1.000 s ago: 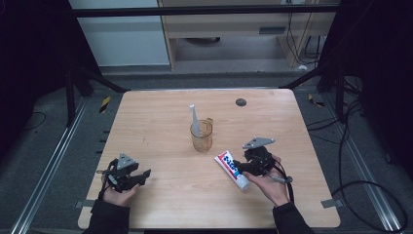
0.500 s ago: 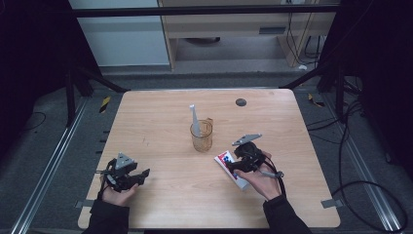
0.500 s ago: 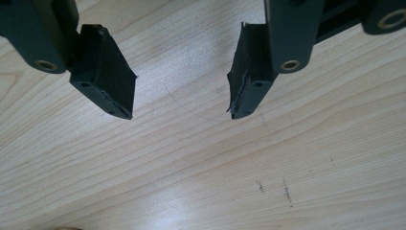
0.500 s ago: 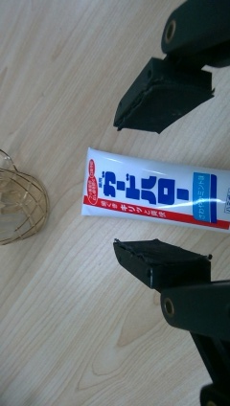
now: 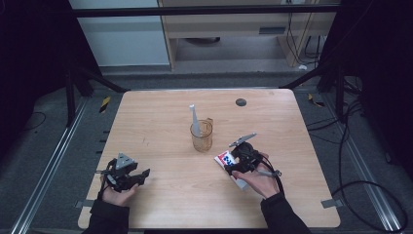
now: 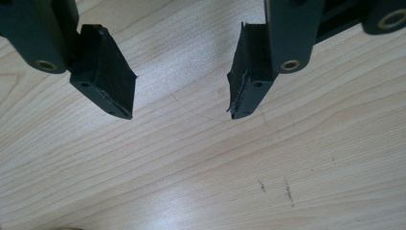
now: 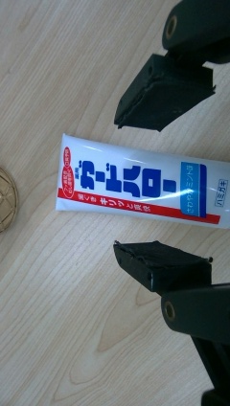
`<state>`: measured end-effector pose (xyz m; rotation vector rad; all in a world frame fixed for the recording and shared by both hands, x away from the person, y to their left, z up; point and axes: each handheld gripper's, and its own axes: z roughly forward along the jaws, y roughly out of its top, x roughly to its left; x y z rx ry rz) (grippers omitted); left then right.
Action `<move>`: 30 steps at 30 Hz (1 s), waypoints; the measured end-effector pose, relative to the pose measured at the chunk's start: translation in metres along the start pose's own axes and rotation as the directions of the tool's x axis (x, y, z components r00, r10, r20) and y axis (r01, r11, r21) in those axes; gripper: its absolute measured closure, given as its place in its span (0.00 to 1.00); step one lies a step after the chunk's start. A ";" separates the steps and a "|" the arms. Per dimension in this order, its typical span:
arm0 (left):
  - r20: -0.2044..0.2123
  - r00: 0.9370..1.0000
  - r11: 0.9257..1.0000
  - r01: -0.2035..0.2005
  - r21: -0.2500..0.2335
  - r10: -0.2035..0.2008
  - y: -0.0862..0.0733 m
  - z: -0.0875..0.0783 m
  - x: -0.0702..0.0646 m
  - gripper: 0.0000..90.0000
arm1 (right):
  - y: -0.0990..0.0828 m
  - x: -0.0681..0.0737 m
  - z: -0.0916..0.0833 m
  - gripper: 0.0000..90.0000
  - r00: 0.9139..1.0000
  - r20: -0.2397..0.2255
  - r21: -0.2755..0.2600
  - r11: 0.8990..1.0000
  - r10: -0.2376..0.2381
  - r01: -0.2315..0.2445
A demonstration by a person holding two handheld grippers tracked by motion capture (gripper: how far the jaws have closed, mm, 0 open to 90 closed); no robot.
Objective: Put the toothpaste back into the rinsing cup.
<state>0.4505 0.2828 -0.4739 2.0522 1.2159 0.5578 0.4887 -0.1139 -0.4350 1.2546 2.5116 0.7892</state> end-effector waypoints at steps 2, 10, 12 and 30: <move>0.001 1.000 1.000 0.000 0.001 0.000 0.000 0.000 0.000 0.46 | 0.000 0.000 0.001 0.38 1.000 -0.004 0.004 1.000 0.009 -0.009; 0.002 1.000 1.000 -0.004 0.002 0.004 0.000 0.001 0.000 0.46 | 0.000 -0.002 0.007 0.38 1.000 -0.003 0.030 0.999 0.013 -0.013; 0.002 1.000 1.000 -0.004 0.003 0.004 0.000 0.001 0.000 0.46 | -0.001 -0.002 0.009 0.39 1.000 -0.004 0.033 0.999 0.012 -0.012; 0.003 1.000 1.000 -0.005 0.002 0.005 0.000 0.001 -0.001 0.46 | -0.007 -0.005 0.029 0.43 0.999 -0.017 0.120 0.992 0.027 -0.025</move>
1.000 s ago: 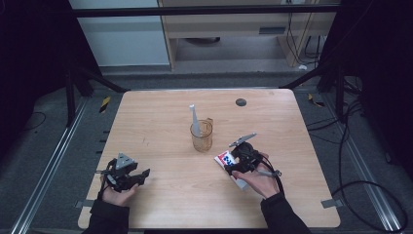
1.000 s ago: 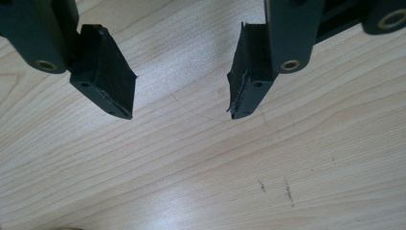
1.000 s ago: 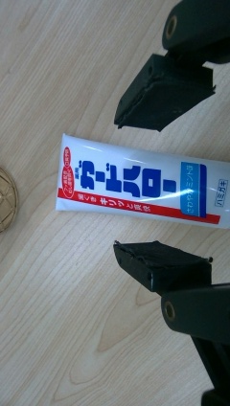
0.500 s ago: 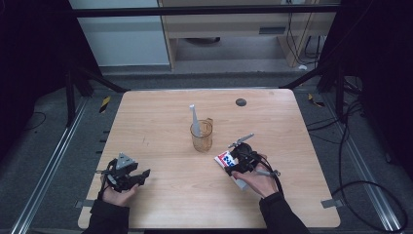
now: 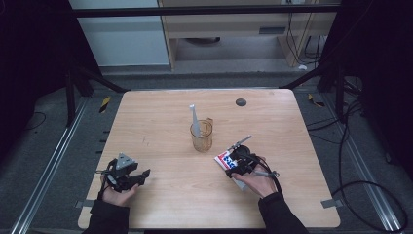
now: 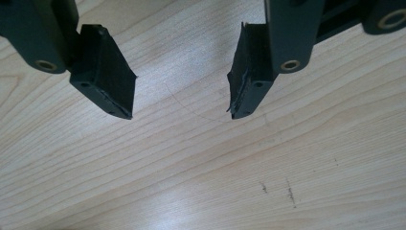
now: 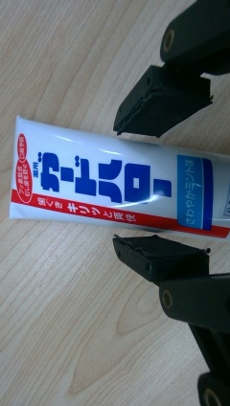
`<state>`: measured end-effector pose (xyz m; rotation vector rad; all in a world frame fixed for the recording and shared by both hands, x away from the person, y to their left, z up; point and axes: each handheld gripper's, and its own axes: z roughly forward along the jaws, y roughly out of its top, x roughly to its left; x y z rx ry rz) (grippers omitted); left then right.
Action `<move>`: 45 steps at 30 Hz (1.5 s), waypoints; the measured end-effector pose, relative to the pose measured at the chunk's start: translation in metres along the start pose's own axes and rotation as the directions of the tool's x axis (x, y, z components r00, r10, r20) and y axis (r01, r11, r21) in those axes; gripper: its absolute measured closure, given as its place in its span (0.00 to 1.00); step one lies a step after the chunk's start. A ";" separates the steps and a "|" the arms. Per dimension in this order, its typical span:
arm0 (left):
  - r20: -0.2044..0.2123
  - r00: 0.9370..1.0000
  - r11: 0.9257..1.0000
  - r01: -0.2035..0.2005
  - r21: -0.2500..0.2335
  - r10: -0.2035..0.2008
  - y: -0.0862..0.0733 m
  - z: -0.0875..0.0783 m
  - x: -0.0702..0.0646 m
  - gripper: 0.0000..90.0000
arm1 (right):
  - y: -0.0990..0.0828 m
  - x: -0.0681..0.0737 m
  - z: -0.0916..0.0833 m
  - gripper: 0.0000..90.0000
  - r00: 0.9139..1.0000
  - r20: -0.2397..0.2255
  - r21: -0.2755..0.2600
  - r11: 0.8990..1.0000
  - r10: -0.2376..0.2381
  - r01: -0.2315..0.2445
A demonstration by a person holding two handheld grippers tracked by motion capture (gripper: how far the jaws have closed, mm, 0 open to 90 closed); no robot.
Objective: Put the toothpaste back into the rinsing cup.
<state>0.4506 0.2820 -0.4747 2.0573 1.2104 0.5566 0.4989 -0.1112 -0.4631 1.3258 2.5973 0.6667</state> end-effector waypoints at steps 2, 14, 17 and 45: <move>0.002 1.000 1.000 -0.001 0.003 0.001 0.000 0.000 0.000 0.46 | 0.000 0.000 0.002 0.44 1.000 -0.001 0.007 1.000 -0.006 0.006; 0.000 1.000 1.000 -0.003 0.005 0.003 0.000 0.001 -0.001 0.46 | 0.001 0.000 0.008 0.45 1.000 0.005 0.029 1.000 -0.007 0.007; 0.001 1.000 1.000 -0.003 0.003 0.003 0.000 0.001 -0.001 0.46 | 0.001 0.000 0.009 0.46 1.000 0.008 0.036 0.999 -0.008 0.008; 0.003 1.000 1.000 -0.009 0.007 0.009 0.001 0.002 -0.002 0.46 | -0.001 -0.011 -0.023 0.77 0.999 -0.006 -0.069 0.997 0.034 -0.035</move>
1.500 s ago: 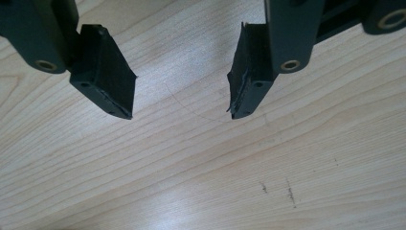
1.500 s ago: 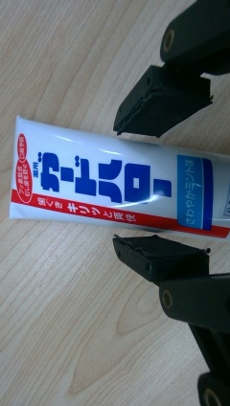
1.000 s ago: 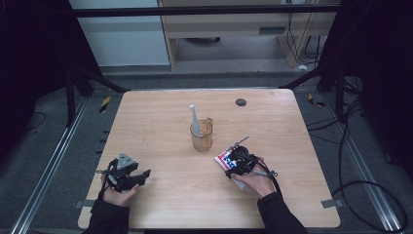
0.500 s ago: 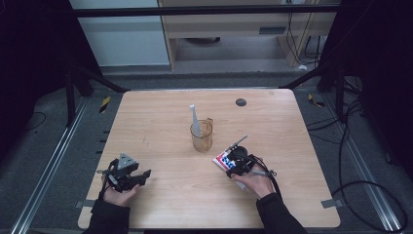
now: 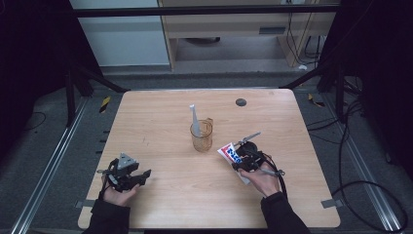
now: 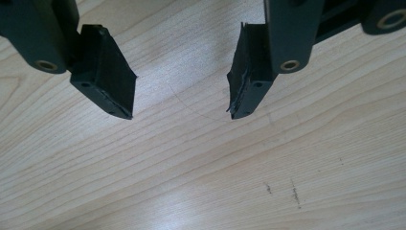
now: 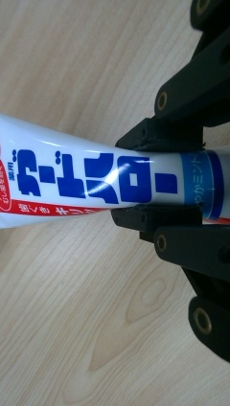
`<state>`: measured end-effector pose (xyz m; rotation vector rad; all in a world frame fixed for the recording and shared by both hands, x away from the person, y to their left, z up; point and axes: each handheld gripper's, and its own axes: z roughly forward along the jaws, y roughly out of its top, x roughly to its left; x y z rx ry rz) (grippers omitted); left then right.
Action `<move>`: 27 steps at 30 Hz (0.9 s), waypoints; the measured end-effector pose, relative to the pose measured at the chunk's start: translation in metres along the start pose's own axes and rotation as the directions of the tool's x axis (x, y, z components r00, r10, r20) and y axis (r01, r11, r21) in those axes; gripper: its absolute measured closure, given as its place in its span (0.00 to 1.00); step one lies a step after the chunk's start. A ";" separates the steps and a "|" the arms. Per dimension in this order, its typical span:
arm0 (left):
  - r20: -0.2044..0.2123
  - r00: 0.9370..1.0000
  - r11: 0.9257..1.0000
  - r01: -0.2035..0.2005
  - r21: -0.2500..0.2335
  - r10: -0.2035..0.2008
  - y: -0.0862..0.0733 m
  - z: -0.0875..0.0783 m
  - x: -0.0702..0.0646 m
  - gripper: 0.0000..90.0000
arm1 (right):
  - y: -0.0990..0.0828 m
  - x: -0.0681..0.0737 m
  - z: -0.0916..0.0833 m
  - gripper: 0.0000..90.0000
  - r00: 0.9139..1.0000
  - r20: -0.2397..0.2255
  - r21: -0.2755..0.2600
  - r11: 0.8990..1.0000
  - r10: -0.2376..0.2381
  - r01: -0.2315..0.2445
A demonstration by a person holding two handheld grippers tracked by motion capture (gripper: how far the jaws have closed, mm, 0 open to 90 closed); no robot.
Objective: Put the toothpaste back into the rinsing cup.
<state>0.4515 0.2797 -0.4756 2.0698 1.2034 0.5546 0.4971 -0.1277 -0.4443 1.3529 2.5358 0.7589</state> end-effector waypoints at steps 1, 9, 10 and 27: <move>-0.001 1.000 1.000 0.000 0.002 0.000 0.000 0.000 0.000 0.46 | 0.001 0.000 -0.003 0.77 1.000 -0.004 -0.016 1.000 0.004 -0.004; -0.003 1.000 1.000 -0.002 0.002 0.002 0.000 -0.001 0.000 0.46 | 0.004 -0.001 -0.021 0.77 1.000 -0.007 -0.170 0.985 0.020 -0.021; -0.003 1.000 1.000 -0.002 0.001 0.002 0.000 -0.001 0.000 0.46 | 0.004 -0.001 -0.022 0.77 1.000 -0.010 -0.185 0.982 0.027 -0.028; -0.010 1.000 1.000 0.005 -0.011 -0.005 0.000 -0.002 0.001 0.46 | 0.022 0.002 -0.046 0.77 0.995 -0.011 -0.535 0.840 0.097 -0.088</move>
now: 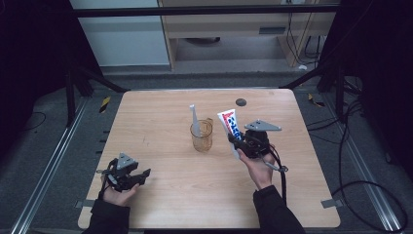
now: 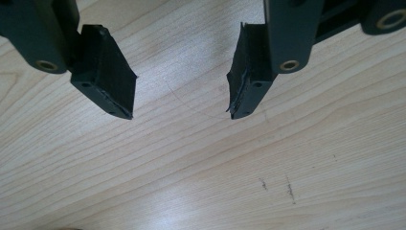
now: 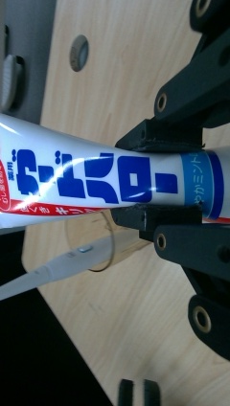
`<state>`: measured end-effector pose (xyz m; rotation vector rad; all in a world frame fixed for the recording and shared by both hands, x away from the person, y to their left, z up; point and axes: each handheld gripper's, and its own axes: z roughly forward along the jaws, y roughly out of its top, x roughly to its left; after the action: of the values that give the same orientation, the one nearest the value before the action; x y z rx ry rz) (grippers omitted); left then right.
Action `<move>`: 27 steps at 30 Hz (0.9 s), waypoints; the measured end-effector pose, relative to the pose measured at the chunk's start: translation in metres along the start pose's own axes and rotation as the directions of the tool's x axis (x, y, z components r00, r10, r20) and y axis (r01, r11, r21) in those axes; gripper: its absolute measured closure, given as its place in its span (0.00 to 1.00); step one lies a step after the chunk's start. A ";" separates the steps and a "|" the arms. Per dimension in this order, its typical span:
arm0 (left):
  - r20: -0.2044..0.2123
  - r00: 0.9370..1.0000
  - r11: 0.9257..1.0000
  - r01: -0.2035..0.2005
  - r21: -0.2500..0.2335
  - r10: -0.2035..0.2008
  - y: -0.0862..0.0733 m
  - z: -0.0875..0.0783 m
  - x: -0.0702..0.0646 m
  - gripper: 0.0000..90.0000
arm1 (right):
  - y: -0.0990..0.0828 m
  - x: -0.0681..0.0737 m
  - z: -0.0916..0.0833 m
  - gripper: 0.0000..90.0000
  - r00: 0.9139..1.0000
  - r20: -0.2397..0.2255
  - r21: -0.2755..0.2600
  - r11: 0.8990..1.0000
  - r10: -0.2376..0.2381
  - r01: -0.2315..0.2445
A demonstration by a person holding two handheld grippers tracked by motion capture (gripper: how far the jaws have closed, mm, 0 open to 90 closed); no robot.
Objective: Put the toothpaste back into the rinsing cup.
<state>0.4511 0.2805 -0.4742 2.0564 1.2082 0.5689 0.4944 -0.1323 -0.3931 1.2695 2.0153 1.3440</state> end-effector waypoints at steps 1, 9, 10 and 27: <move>0.000 1.000 1.000 0.000 0.000 0.000 0.000 0.000 0.000 0.46 | 0.001 0.001 0.000 0.77 1.000 0.004 -0.013 1.000 0.003 -0.003; 0.001 1.000 1.000 0.001 -0.001 -0.001 0.000 0.000 0.001 0.46 | 0.010 0.001 0.003 0.77 0.999 0.025 -0.123 0.992 0.029 -0.025; 0.001 1.000 1.000 0.002 -0.002 -0.002 0.000 0.000 0.001 0.46 | 0.011 0.001 0.003 0.77 0.999 0.025 -0.132 0.991 0.032 -0.029; -0.004 1.000 1.000 0.001 -0.011 -0.001 0.000 -0.001 0.001 0.46 | 0.028 0.013 0.029 0.77 0.998 0.047 -0.295 0.955 0.047 -0.031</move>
<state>0.4507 0.2817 -0.4730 2.0464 1.2053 0.5783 0.5217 -0.1026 -0.3793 1.1984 1.6845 1.5433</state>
